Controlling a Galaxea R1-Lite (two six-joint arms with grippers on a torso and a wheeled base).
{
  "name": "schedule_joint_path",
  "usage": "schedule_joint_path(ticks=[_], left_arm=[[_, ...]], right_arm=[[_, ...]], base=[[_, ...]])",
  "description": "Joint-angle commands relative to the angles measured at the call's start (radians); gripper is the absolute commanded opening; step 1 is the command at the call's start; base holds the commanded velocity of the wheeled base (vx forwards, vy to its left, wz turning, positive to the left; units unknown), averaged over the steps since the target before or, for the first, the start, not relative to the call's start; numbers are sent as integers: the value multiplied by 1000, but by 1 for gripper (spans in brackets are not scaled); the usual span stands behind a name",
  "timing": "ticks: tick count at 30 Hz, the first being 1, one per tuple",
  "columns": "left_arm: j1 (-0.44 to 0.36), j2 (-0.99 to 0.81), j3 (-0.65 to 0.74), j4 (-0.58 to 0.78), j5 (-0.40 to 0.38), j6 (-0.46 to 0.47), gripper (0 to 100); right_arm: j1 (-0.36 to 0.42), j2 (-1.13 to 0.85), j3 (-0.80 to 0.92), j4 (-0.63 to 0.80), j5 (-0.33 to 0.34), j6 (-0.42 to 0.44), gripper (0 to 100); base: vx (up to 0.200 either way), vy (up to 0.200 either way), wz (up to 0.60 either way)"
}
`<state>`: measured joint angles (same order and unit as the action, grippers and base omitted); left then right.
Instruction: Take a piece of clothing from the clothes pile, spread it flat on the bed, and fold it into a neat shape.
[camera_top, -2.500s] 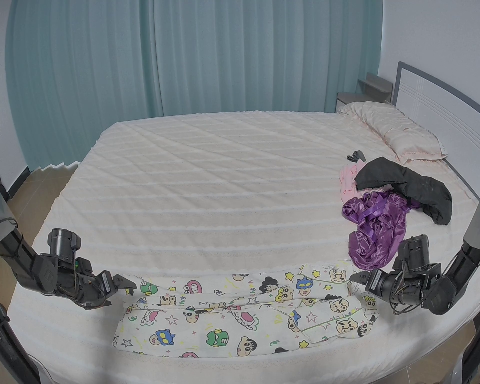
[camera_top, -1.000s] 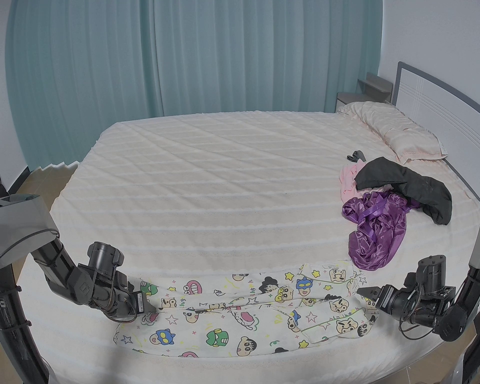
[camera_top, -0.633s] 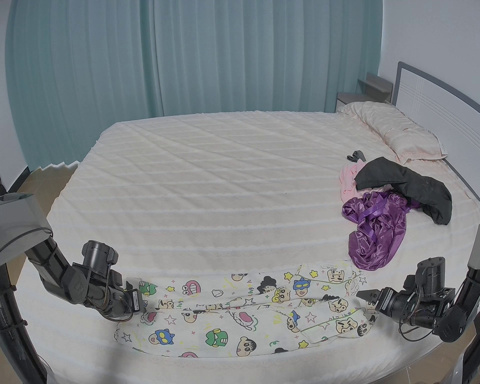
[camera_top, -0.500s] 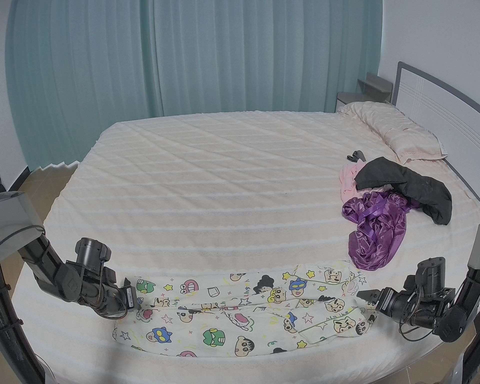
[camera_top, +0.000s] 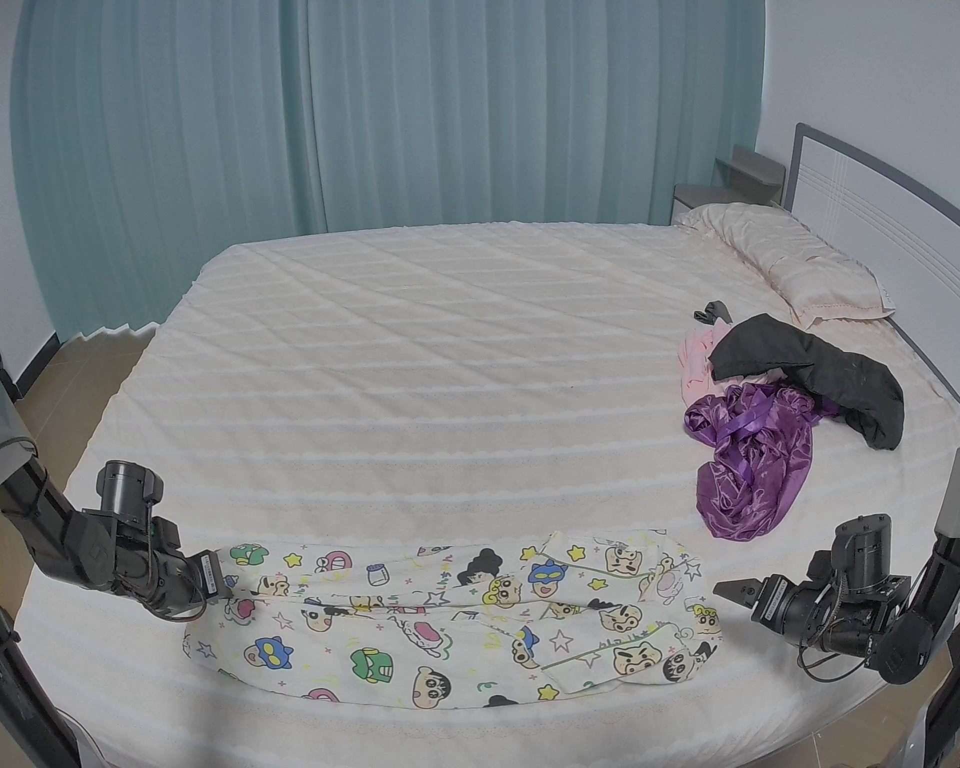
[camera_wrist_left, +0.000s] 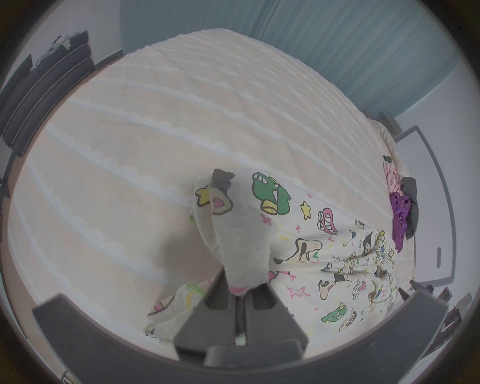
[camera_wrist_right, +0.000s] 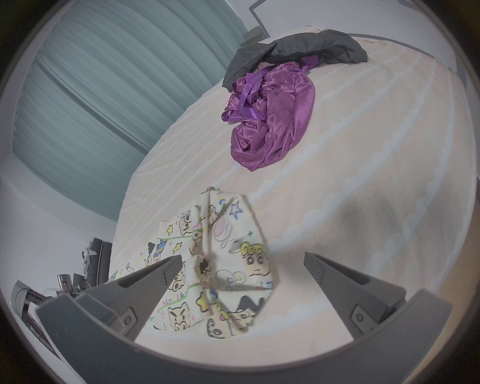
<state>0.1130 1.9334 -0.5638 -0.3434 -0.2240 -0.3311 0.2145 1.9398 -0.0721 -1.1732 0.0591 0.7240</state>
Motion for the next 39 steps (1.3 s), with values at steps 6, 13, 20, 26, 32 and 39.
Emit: schedule_joint_path(ticks=[6, 13, 20, 26, 32, 39], left_arm=[[228, -96, -94, 124, -97, 70, 0], [439, -142, -272, 353, -170, 158, 0], [531, -175, -381, 489, -186, 207, 0], [421, -284, -346, 570, -129, 181, 0], [132, -389, -332, 607, -41, -28, 0], [-271, -396, -332, 600, 137, -281, 0]], right_arm=[[0, 2, -5, -2, 2, 34, 100], [0, 5, 0, -28, 1, 35, 100], [2, 16, 2, -36, 1, 35, 100], [2, 16, 2, -36, 1, 35, 100], [2, 15, 2, -34, -1, 34, 100], [3, 15, 3, -36, -1, 34, 100]], base=[[0, 0, 0], [0, 0, 0], [0, 0, 0], [0, 0, 0], [0, 0, 0], [0, 0, 0]])
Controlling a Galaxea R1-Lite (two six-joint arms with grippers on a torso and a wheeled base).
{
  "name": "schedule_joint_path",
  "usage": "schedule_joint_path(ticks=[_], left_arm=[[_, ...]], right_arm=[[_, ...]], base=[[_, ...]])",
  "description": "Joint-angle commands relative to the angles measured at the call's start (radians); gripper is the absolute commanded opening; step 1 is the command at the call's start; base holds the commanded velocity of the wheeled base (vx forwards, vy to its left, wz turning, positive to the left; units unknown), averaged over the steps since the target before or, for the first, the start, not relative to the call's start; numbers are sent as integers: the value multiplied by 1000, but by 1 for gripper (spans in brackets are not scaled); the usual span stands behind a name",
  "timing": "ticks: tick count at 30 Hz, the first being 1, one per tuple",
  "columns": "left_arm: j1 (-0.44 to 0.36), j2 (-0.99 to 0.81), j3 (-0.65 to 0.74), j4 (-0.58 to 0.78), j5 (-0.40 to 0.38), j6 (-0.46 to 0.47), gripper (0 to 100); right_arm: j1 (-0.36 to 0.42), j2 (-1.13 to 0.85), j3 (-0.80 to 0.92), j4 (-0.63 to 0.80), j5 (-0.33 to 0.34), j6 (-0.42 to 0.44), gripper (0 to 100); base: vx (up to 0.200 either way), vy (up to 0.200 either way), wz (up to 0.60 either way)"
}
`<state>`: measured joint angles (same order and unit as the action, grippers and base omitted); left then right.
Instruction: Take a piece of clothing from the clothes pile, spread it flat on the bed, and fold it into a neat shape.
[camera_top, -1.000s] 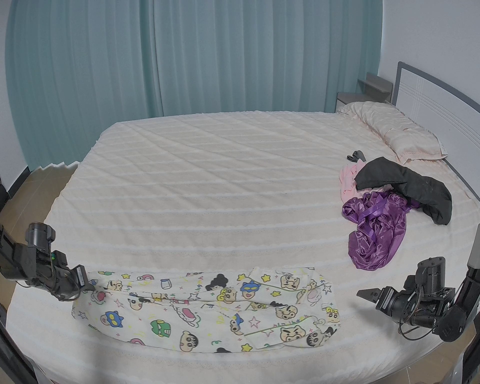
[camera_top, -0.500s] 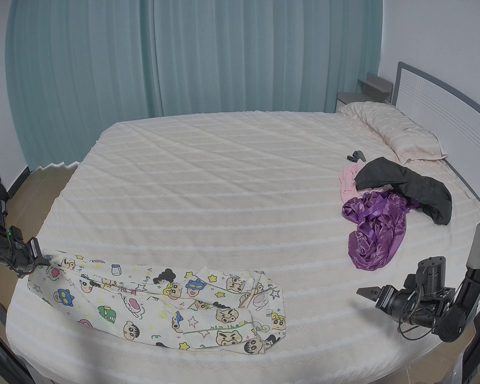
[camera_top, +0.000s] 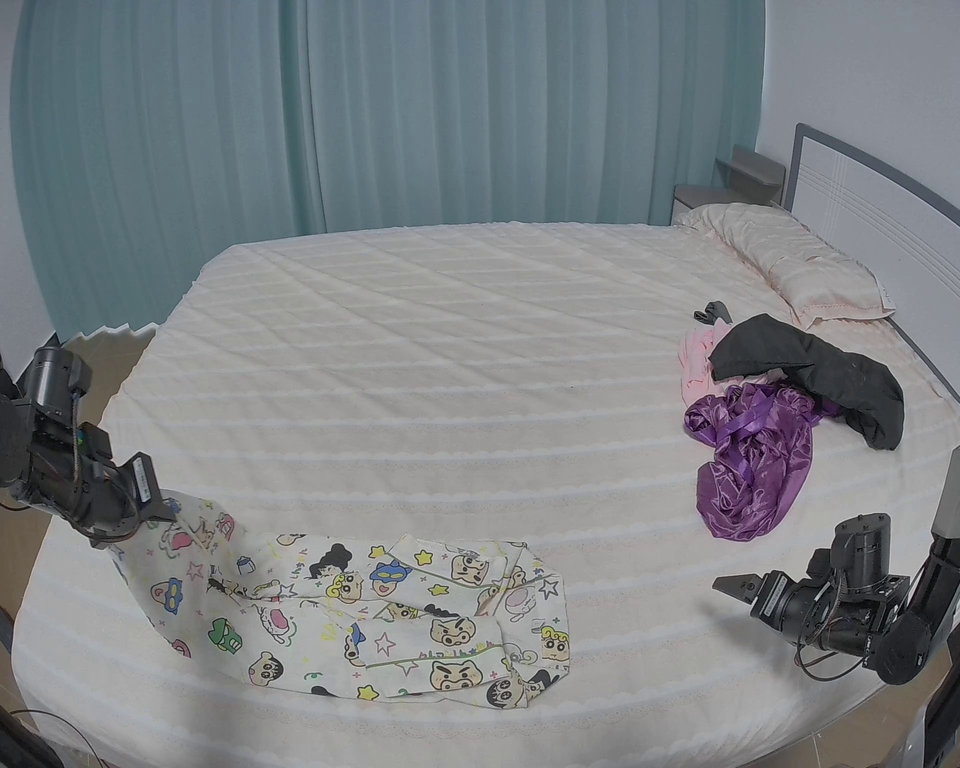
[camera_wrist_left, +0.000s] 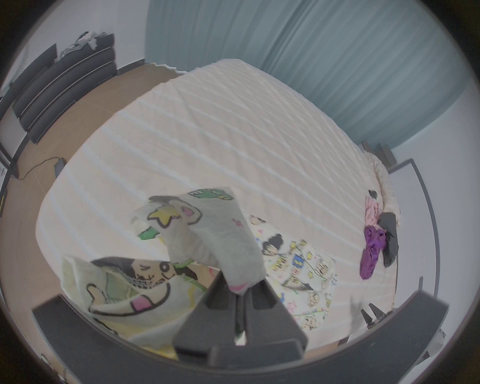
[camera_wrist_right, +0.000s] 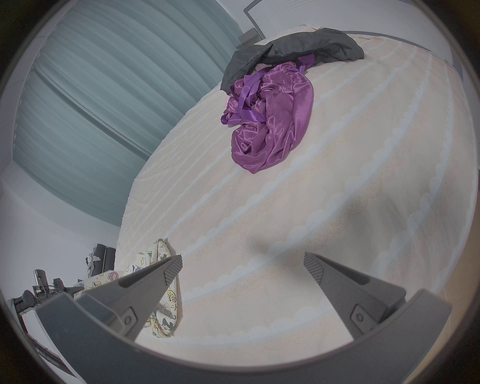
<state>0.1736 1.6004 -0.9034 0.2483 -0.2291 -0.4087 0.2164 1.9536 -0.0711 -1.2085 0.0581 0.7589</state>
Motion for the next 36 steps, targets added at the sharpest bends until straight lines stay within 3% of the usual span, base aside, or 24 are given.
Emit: schedule_joint_path(ticks=[1, 2, 3, 4, 8, 11, 14, 26, 36], left_arm=[[-421, -59, 8, 3, 185, -251, 0], [-503, -36, 6, -1, 221, -294, 0], [-503, -36, 6, -1, 221, -294, 0], [-622, 19, 6, -26, 277, -348, 0], [-793, 147, 4, -110, 361, -424, 0], [-838, 196, -5, -138, 387, -433, 0], [-931, 297, -49, -181, 424, -473, 0], [-1025, 395, -183, -199, 425, -555, 0], [-1019, 454, -196, -354, 436, -562, 0]], right_arm=[[1, 1, 2, 0, 0, -1, 100], [1, 1, 2, 0, 0, -1, 100], [1, 1, 2, 0, 0, -1, 100], [1, 1, 2, 0, 0, -1, 100], [1, -1, 4, 0, 0, -1, 100], [3, 1, 4, 0, 0, -1, 100], [6, 1, 4, 0, 0, -1, 100], [9, 1, 4, 0, 0, -1, 100], [9, 1, 4, 0, 0, -1, 100]], base=[[0, 0, 0], [0, 0, 0], [0, 0, 0], [0, 0, 0], [0, 0, 0], [0, 0, 0], [0, 0, 0], [0, 0, 0], [0, 0, 0]])
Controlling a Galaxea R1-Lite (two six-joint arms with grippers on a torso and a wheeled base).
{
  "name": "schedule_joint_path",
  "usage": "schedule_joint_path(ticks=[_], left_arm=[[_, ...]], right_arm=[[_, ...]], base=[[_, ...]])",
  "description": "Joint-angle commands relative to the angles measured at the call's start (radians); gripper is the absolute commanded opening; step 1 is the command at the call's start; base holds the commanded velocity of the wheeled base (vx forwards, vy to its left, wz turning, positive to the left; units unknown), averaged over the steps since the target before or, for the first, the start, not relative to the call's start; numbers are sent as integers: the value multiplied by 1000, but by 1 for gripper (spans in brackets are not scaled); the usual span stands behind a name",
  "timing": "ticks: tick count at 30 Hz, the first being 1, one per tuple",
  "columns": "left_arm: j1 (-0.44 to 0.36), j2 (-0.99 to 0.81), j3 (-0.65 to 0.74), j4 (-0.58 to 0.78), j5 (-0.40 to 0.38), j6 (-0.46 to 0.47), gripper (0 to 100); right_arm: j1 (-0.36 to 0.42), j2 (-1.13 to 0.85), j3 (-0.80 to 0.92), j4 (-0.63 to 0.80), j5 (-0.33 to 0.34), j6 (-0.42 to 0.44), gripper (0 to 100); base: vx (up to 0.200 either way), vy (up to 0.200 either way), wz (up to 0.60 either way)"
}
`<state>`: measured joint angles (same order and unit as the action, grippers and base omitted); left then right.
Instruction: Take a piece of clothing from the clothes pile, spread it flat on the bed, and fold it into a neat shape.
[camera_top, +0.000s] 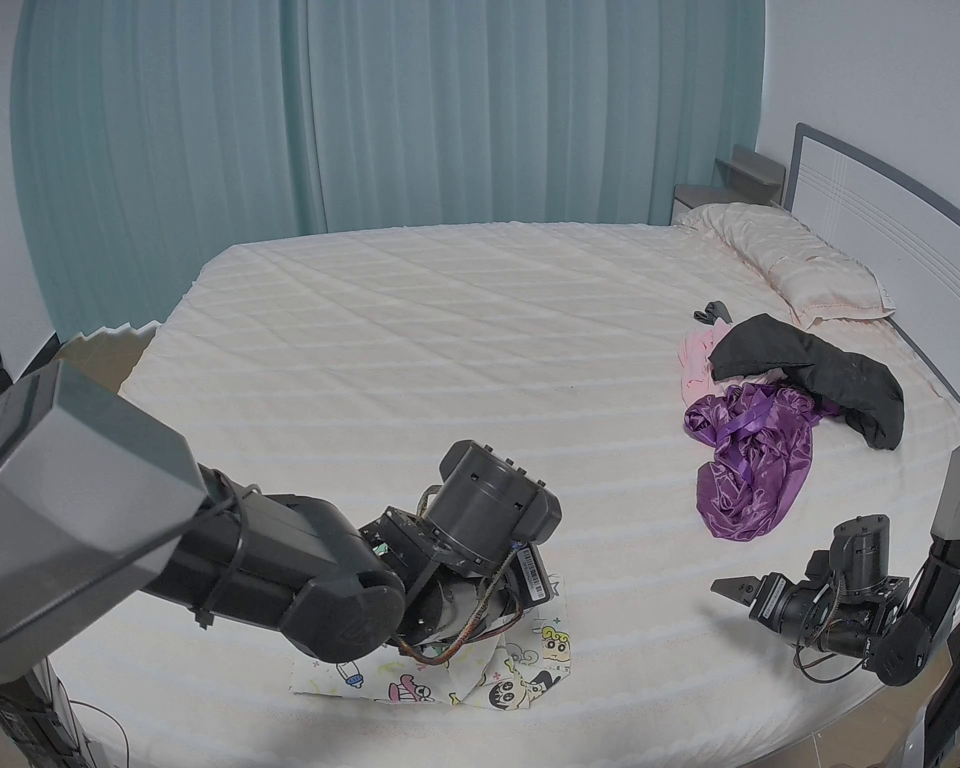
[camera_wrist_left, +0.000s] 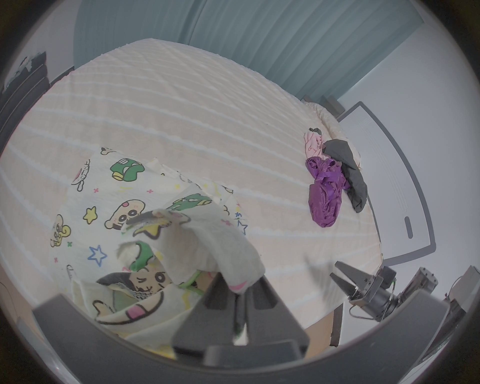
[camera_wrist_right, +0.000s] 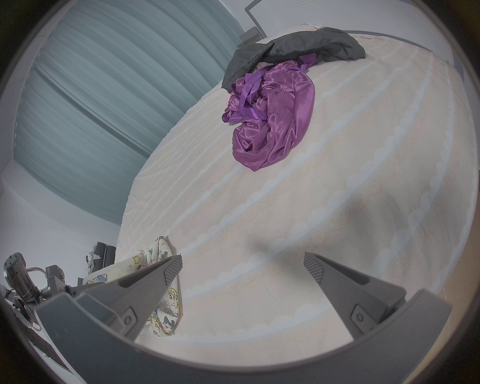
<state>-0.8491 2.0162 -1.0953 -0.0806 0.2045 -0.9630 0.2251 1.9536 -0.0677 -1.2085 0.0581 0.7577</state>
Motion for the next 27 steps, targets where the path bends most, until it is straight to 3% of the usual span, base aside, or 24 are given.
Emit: schedule_joint_path(ticks=[1, 10, 16, 21, 27], left_arm=[[4, 39, -5, -28, 3, -11, 100], [2, -36, 22, -42, -8, -56, 100], [-14, -132, 38, -45, -60, -91, 100], [-14, -197, 54, -45, -183, -122, 100], [10, -220, 115, -47, -183, -117, 100]], right_arm=[[0, 1, 0, 0, 0, 0, 100], [2, 2, 0, 0, 2, 0, 100], [2, 4, 0, 1, 2, 0, 100], [2, 2, 0, 1, 0, 0, 100], [2, 4, 0, 1, 2, 0, 100]], base=[[0, 0, 0], [0, 0, 0], [0, 0, 0], [0, 0, 0], [0, 0, 0]])
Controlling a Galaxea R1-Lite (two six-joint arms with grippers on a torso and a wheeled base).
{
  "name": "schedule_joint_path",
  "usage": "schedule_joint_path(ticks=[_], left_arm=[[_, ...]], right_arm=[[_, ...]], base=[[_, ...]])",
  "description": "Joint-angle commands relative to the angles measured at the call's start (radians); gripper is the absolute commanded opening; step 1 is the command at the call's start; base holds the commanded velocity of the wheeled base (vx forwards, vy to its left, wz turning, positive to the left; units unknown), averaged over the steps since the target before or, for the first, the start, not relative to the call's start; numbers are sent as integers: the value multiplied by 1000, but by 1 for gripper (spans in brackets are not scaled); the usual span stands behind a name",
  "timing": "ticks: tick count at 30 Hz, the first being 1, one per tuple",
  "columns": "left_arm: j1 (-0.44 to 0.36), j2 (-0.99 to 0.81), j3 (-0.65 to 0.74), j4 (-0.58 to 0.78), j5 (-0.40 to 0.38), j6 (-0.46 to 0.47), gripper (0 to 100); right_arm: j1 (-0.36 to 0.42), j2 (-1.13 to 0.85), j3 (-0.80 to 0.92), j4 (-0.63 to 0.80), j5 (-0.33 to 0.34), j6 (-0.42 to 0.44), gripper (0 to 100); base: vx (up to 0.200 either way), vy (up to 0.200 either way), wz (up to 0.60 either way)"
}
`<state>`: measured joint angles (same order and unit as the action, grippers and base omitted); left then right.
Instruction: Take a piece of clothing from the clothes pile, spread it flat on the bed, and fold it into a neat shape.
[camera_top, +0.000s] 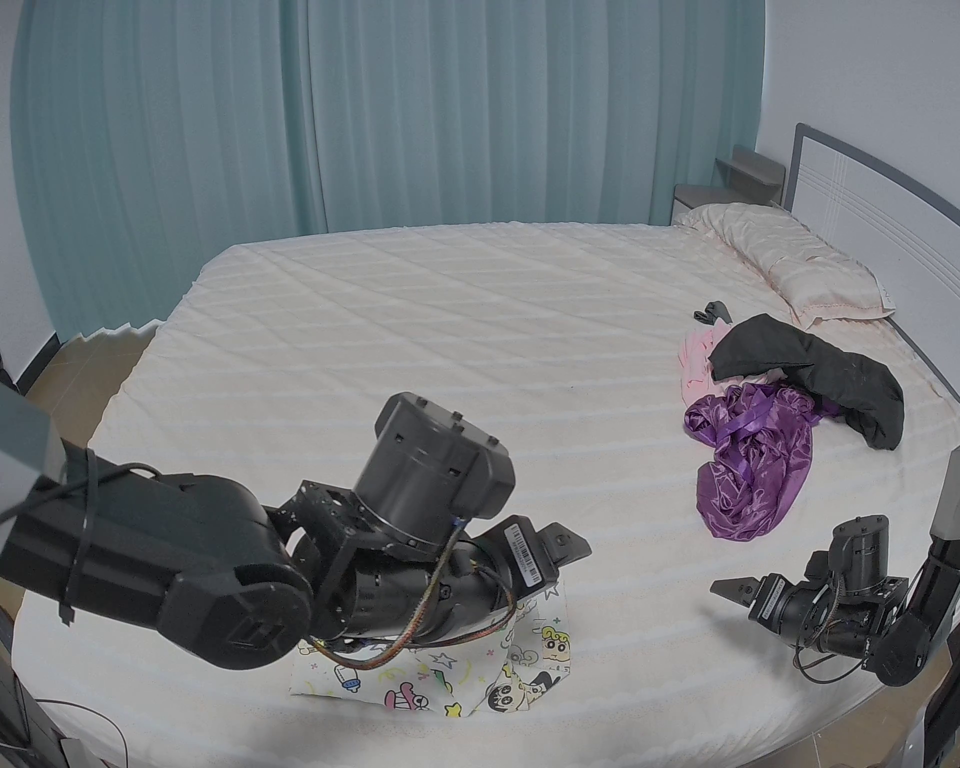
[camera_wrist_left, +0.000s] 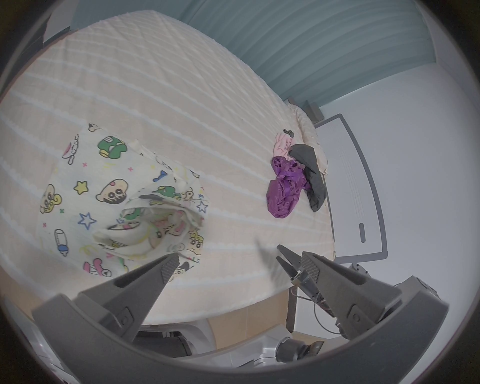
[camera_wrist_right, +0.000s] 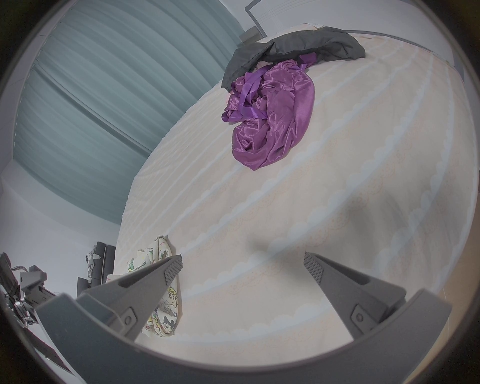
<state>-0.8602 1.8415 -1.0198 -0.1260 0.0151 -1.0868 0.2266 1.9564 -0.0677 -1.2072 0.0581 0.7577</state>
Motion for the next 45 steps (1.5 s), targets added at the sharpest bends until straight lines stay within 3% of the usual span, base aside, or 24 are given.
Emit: schedule_joint_path(ticks=[1, 6, 13, 18, 28, 34, 37, 43, 45], left_arm=[[35, -51, 47, -1, 9, 11, 100], [227, -61, 136, 0, 6, 76, 100], [310, -31, 253, -47, -20, 116, 100], [300, 16, 285, -118, -23, 116, 100], [194, 76, 282, -178, -142, 88, 100], [46, 50, 302, -313, -196, 7, 100], [7, 8, 353, -403, -219, 7, 100], [9, 8, 389, -462, -222, 8, 100], [47, 2, 395, -462, -221, 13, 100]], right_arm=[[0, 1, 0, -2, 0, 0, 100], [11, 1, 5, -2, 0, 0, 100], [20, 1, 6, -2, 0, 0, 100], [20, 1, 8, 0, 0, 0, 100], [20, 1, 6, -2, 0, 0, 100], [19, 1, 6, -2, -1, 0, 100], [17, 1, 6, -2, -1, 0, 100], [16, 9, 8, -2, 0, 0, 100], [16, 15, 6, -2, -1, 0, 100]], base=[[0, 0, 0], [0, 0, 0], [0, 0, 0], [0, 0, 0], [0, 0, 0], [0, 0, 0], [0, 0, 0], [0, 0, 0], [0, 0, 0]])
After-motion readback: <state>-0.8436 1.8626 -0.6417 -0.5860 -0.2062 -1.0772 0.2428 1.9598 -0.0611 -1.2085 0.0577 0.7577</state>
